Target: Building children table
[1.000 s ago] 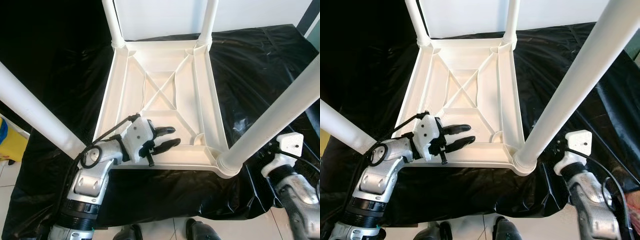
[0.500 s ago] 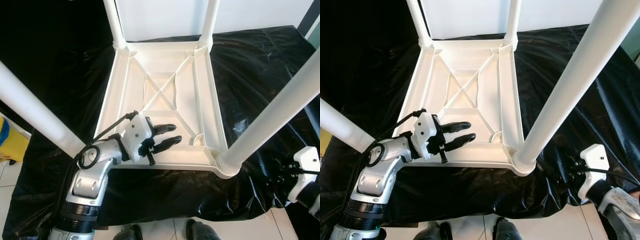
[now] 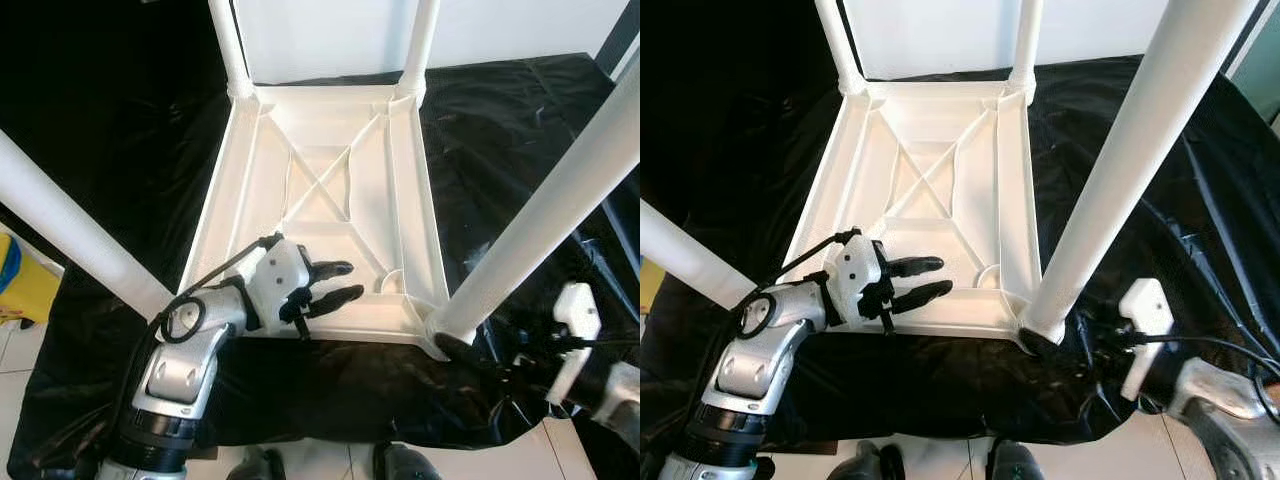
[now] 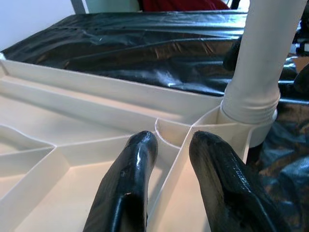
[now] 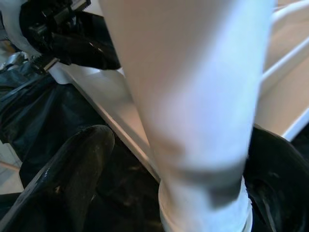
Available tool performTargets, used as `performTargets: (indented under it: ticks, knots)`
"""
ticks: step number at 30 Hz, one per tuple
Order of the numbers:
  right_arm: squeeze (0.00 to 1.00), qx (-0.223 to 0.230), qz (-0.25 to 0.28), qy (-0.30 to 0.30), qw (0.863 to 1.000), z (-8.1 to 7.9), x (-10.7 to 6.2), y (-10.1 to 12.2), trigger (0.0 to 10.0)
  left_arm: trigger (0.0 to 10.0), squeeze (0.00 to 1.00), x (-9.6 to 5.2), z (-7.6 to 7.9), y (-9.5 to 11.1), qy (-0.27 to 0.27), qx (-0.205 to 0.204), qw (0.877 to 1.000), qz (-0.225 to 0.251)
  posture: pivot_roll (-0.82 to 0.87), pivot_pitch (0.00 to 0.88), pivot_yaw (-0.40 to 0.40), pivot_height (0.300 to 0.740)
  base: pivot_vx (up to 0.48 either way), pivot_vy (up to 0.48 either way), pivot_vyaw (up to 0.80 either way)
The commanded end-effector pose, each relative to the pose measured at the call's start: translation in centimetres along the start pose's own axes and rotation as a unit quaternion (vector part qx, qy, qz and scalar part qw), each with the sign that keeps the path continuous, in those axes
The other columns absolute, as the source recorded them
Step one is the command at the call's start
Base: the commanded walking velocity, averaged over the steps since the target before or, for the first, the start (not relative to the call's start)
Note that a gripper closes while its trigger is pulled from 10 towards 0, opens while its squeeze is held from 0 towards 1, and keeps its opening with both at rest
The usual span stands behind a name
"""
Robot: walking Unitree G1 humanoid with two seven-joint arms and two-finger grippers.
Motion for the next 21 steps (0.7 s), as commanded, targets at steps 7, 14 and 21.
performTargets:
  ticks: [7, 14, 21]
  knots:
    - [0.00, -0.033, 0.036, -0.048, 0.998, 1.5, 2.5, 0.1, 10.0, 10.0, 1.00, -0.4, -0.6, -0.8, 0.050, -0.034, 0.998, -0.025, -0.12, 0.172, 0.061, 0.740, 0.000, 0.000, 0.00]
    - [0.00, -0.047, 0.043, -0.078, 0.995, 3.1, 4.6, -0.4, 10.0, 10.0, 1.00, -0.2, -0.8, -1.4, 0.061, -0.047, 0.996, -0.037, -0.12, 0.167, 0.055, 0.740, 0.000, 0.000, 0.00]
    - [0.00, -0.060, 0.052, -0.107, 0.991, 4.7, 5.7, -0.4, 10.0, 10.0, 0.00, 0.3, -0.8, -1.4, 0.063, -0.027, 0.997, -0.044, -0.11, 0.161, 0.042, 0.740, 0.000, 0.000, 0.00]
Point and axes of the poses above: a point about 5 cm out from each wrist's last joint towards the gripper, its own x axis pointing out of the wrist towards the gripper, its own y axis along the axis of the wrist's last joint, z = x × y, the point moved 4 cm from there along x, pointing out of the wrist towards the gripper, and after that the axes turned 12 degrees about x, right-handed, at the moved point
